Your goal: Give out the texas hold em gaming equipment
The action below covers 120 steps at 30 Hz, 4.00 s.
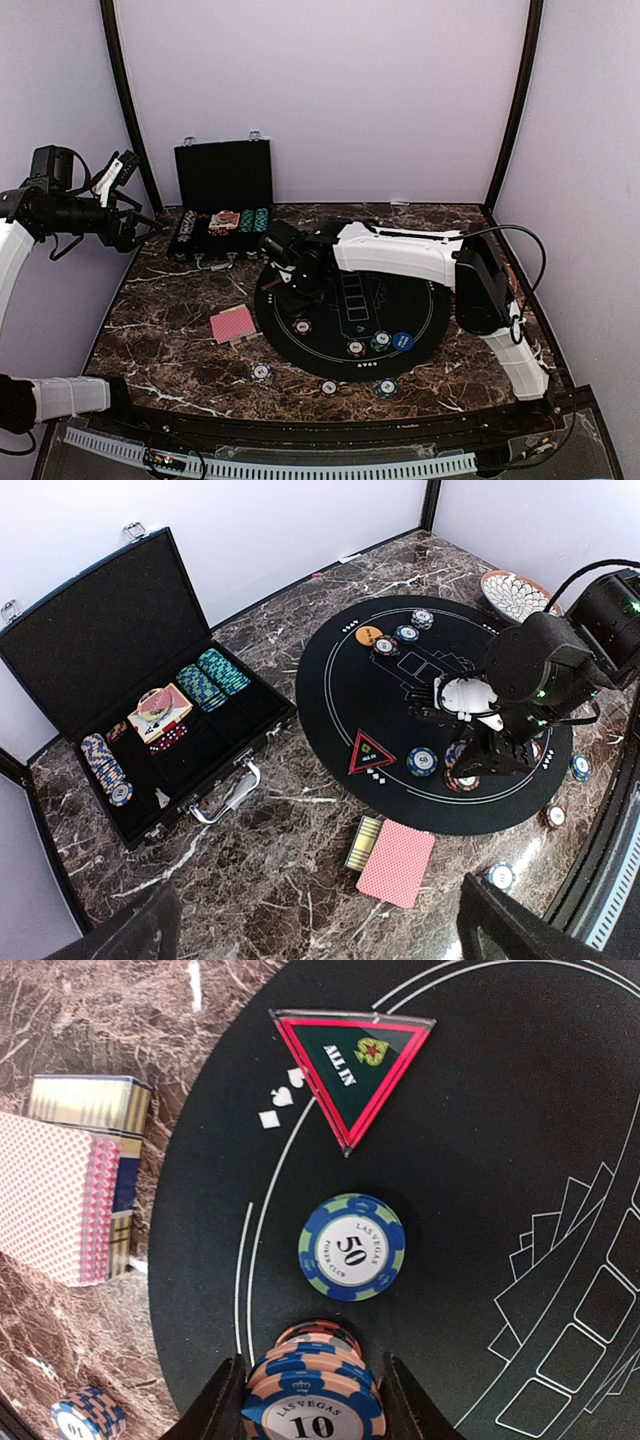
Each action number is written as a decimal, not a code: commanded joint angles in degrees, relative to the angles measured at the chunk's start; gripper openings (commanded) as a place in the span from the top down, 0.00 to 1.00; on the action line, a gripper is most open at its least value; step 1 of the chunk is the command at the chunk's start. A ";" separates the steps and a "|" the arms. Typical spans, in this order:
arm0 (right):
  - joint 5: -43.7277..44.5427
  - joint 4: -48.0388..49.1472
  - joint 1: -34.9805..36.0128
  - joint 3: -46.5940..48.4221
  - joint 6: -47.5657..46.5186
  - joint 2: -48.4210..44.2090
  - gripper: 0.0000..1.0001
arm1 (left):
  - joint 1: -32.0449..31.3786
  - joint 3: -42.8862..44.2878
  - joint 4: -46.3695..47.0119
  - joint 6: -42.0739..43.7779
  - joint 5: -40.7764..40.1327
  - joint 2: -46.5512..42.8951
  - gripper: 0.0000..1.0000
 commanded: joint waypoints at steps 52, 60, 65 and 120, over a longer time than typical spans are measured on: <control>-4.49 4.61 5.38 -3.28 2.49 2.41 0.46 | 0.33 -0.49 -0.16 1.02 0.95 -0.78 0.01; -1.80 1.80 6.18 -0.09 2.32 -1.62 0.46 | 0.26 -0.41 -0.33 1.02 0.90 -0.78 0.01; -1.42 -0.04 9.04 -0.12 1.23 -4.40 0.44 | 0.33 -0.41 -0.28 1.02 1.01 -0.82 0.01; -10.10 -2.42 14.07 5.34 -4.53 7.24 0.54 | 0.29 1.36 -1.60 1.28 1.08 -0.91 0.01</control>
